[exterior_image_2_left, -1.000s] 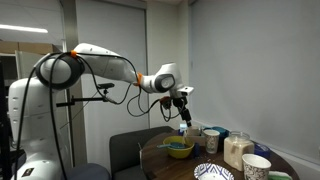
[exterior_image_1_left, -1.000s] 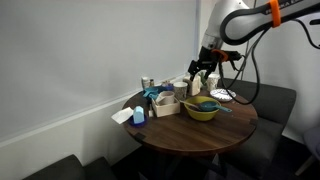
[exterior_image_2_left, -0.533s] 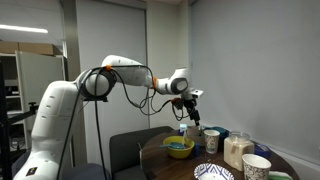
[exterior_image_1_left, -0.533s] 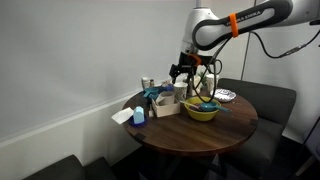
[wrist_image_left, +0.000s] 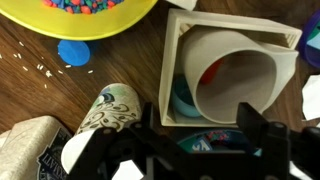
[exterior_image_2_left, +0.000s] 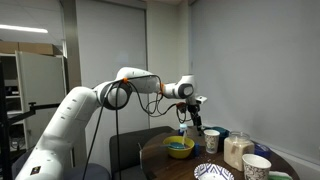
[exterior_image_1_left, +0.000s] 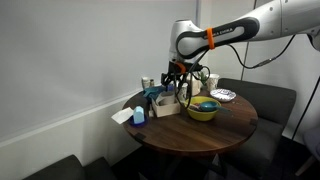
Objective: Take the cup out of the box
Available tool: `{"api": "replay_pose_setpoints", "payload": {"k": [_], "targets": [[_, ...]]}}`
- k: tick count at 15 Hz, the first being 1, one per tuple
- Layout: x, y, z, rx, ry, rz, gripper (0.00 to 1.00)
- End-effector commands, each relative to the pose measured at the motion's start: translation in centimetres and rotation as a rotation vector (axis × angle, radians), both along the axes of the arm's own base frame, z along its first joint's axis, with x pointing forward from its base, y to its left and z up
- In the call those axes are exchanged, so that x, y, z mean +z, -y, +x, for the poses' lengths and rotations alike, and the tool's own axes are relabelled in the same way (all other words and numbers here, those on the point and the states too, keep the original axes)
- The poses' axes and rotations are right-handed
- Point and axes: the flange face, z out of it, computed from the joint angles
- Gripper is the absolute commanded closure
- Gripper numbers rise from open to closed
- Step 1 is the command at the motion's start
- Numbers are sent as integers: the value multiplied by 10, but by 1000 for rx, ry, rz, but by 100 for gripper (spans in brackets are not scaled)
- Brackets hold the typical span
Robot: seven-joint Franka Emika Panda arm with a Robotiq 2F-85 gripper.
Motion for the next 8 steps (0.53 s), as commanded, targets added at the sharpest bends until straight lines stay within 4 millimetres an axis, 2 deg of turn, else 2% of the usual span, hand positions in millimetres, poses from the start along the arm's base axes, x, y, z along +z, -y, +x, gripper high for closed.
{"api": "replay_pose_setpoints", "payload": {"k": [1,4,8], "targets": [[-4,0,9,-54,-61,3,46],[-16,1,10,-45,-133,31,67],[-22,-5,13,-38,-174,65,95]]}}
